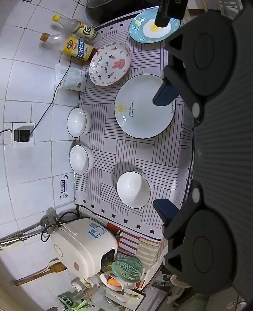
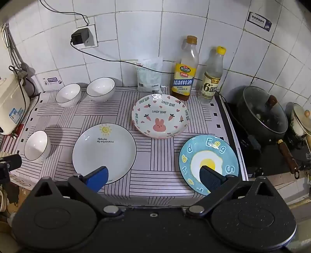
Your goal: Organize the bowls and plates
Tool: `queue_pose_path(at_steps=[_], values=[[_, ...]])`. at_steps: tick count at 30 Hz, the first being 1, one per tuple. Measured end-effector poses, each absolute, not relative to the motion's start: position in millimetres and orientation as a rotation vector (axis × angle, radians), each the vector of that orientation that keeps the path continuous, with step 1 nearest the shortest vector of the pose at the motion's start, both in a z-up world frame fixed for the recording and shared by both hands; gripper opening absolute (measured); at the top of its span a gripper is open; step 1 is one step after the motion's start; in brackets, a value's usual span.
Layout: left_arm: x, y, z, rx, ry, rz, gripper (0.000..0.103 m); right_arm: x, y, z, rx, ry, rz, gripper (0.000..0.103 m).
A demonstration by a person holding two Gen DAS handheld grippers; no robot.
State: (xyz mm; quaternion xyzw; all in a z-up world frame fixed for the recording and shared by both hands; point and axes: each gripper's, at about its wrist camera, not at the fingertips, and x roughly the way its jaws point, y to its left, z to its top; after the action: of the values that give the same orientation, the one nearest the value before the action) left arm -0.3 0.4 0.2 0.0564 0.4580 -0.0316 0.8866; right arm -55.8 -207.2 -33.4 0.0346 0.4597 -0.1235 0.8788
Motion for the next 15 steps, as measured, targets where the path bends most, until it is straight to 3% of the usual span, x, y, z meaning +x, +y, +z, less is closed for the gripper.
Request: queue_pose_path(at_steps=[15], values=[[-15.4, 9.1, -10.5, 0.118, 0.949, -0.068, 0.1, -64.0, -205.6, -38.2, 0.056, 0.957, -0.266, 0.102]])
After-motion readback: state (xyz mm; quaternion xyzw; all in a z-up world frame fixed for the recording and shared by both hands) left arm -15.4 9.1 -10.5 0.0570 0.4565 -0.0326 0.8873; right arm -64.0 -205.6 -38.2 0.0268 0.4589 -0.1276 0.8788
